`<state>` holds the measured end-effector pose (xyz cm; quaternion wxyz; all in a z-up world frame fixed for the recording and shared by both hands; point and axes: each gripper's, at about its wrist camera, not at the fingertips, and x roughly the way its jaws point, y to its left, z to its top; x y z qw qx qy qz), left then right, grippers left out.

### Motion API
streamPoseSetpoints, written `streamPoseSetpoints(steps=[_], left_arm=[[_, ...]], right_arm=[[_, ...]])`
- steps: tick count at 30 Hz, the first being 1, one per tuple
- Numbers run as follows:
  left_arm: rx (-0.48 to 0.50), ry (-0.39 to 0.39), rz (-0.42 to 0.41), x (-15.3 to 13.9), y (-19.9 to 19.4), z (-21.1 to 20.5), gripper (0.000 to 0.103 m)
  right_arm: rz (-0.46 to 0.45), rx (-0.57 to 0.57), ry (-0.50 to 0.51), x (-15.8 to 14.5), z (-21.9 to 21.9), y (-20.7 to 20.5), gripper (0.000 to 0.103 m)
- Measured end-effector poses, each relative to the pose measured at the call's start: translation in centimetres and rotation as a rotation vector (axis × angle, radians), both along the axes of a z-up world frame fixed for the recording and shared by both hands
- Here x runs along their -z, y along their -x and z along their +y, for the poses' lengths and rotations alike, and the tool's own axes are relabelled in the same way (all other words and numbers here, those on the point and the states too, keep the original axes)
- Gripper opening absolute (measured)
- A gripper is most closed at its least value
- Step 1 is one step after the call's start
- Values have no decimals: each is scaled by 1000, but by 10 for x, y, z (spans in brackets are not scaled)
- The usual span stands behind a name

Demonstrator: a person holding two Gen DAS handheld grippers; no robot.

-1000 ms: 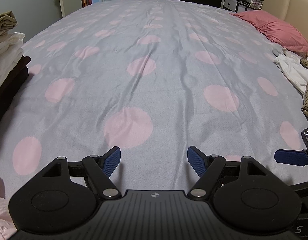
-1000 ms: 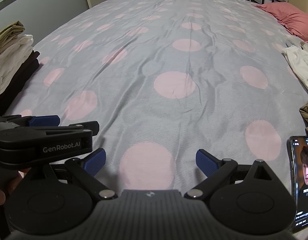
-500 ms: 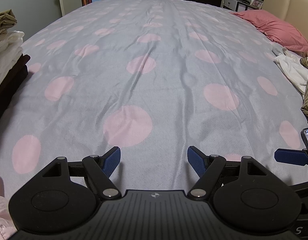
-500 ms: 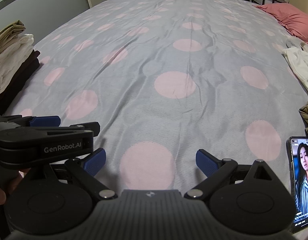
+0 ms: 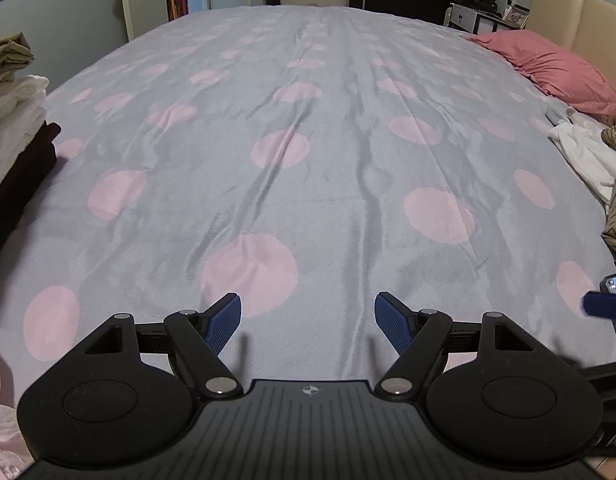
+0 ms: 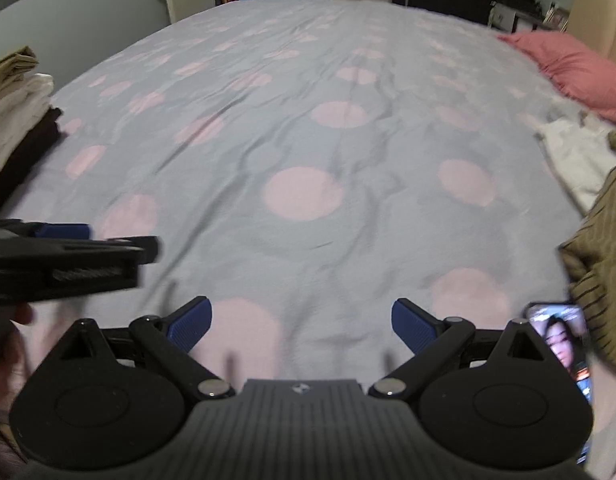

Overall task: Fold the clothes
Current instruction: 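Move the right tool to the olive striped trousers and pinch the waistband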

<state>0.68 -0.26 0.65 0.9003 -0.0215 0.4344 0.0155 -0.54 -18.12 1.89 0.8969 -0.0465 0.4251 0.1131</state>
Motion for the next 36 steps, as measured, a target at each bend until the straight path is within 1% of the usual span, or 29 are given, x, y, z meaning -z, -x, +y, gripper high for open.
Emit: streamPoseSetpoints(steps=[2, 5, 9, 12, 17, 19, 20, 22, 23, 24, 26, 28, 30, 33, 36], left_arm=[[-2, 0, 4, 0, -4, 0, 73], [9, 0, 6, 1, -10, -4, 73], [38, -9, 7, 2, -17, -10, 73], [36, -15, 11, 3, -26, -10, 73], [42, -20, 25, 8, -35, -12, 73], [48, -24, 36, 11, -38, -14, 73], [51, -26, 42, 12, -40, -14, 73], [50, -29, 52, 15, -41, -14, 73], [49, -30, 57, 16, -42, -13, 73], [47, -31, 61, 18, -43, -12, 73], [41, -30, 67, 18, -44, -11, 73], [43, -32, 65, 17, -44, -12, 73], [47, -32, 59, 15, -43, -12, 73], [56, -27, 43, 9, -42, -13, 73], [65, -26, 14, -1, -39, -12, 73]], right_arm=[[-16, 29, 35, -1, -14, -4, 98], [-45, 107, 71, -5, -44, -11, 97], [-89, 207, 165, -12, -88, -21, 97], [-89, 277, 214, -13, -124, -37, 97], [-93, 325, 253, -12, -164, -65, 96], [-76, 333, 264, -6, -172, -79, 94], [-63, 335, 266, -1, -176, -84, 91], [-22, 353, 259, 11, -185, -94, 79], [-3, 366, 254, 16, -190, -100, 77], [14, 376, 256, 21, -193, -103, 72], [37, 396, 265, 30, -199, -109, 56], [51, 409, 250, 33, -204, -112, 21], [47, 418, 235, 31, -206, -112, 6], [5, 404, 219, 15, -199, -108, 3], [-49, 351, 186, -10, -182, -102, 3]])
